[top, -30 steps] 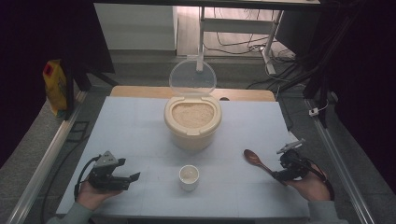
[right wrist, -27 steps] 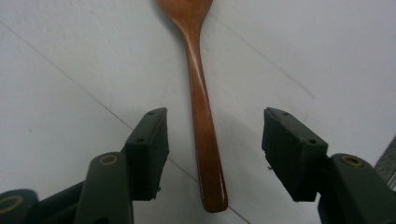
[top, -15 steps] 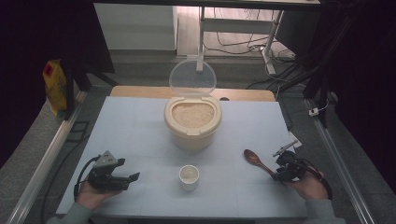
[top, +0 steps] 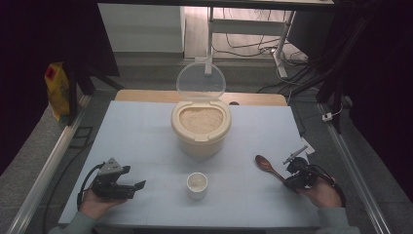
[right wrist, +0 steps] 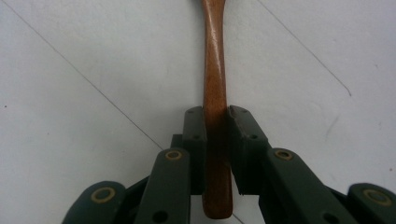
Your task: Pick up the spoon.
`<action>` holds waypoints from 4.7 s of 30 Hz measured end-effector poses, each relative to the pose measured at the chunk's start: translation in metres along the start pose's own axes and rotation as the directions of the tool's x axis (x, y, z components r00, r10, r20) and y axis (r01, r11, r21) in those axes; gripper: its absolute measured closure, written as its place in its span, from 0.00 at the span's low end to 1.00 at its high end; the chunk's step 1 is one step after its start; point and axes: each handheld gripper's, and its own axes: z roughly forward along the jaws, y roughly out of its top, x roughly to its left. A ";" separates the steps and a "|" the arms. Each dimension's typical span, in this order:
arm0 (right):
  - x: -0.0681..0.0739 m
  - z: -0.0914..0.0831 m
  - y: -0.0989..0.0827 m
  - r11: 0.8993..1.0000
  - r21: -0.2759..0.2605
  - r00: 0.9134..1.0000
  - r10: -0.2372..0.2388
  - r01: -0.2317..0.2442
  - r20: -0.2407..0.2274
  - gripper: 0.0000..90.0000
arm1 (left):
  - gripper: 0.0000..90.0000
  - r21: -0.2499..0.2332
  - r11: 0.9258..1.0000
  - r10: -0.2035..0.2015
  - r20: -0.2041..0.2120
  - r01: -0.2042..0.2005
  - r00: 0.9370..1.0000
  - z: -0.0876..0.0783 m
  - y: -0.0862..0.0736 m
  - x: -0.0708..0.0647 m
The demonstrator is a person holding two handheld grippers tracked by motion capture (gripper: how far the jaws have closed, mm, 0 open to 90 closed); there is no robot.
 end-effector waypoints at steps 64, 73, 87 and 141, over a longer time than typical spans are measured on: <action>0.098 -0.054 0.055 0.900 -0.321 0.940 -0.333 0.295 -0.070 0.86 | 0.21 -0.062 0.994 0.093 0.093 -0.087 0.991 -0.004 0.022 -0.027; 0.112 -0.055 0.066 0.884 -0.316 0.920 -0.385 0.345 -0.074 0.86 | 0.22 -0.077 0.984 0.170 0.121 -0.161 0.978 -0.008 0.041 -0.048; 0.146 -0.050 0.105 0.848 -0.282 0.870 -0.487 0.449 -0.081 0.86 | 0.23 -0.089 0.970 0.237 0.145 -0.226 0.961 -0.004 0.075 -0.069; 0.208 -0.052 0.147 0.680 -0.370 0.736 -0.677 0.634 0.018 0.81 | 0.89 0.152 0.773 0.564 0.279 -0.616 0.777 0.047 0.106 -0.123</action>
